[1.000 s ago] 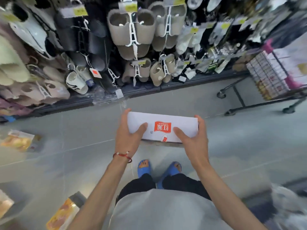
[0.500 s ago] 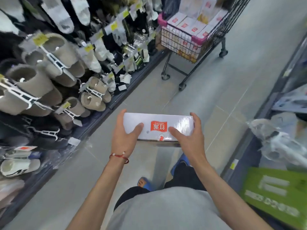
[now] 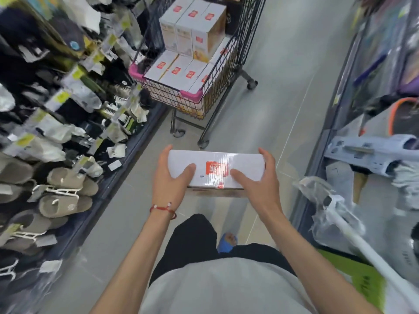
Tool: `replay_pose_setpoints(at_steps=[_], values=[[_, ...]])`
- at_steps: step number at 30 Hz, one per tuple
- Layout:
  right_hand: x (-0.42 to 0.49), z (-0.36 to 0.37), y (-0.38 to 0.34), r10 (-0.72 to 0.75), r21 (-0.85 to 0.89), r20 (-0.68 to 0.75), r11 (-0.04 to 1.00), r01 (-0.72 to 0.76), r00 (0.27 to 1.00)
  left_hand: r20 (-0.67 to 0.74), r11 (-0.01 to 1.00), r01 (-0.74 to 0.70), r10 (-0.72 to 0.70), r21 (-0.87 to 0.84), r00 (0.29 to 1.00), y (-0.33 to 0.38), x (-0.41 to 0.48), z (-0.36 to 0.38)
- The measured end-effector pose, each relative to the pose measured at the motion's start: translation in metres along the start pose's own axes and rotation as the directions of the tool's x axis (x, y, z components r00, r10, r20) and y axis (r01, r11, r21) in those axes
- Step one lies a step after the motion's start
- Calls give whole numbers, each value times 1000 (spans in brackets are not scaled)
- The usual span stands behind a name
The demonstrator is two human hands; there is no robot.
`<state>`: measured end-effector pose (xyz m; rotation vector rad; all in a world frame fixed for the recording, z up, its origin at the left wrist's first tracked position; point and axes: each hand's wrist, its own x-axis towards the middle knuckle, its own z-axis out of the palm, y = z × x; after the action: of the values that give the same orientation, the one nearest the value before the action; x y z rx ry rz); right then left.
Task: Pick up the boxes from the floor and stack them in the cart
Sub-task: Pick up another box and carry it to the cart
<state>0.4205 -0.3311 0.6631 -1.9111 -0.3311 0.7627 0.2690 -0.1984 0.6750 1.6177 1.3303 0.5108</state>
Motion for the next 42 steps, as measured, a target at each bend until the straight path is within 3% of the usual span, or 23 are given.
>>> replay_pose_setpoints(at_steps=[13, 19, 31, 42], values=[[229, -36, -78, 47, 27, -74, 999, -46, 996, 105, 1000, 15, -13, -15, 994, 104, 213, 122], [329, -42, -124, 59, 8, -69, 998, -58, 996, 68, 999, 32, -30, -29, 997, 162, 298, 156], [528, -53, -216, -58, 2, 188, 998, 58, 981, -211, 994, 79, -95, -79, 973, 259, 415, 214], [677, -40, -291, -184, -81, 489, 964, 254, 853, -519, 964, 135, -238, -228, 821, 311, 487, 256]])
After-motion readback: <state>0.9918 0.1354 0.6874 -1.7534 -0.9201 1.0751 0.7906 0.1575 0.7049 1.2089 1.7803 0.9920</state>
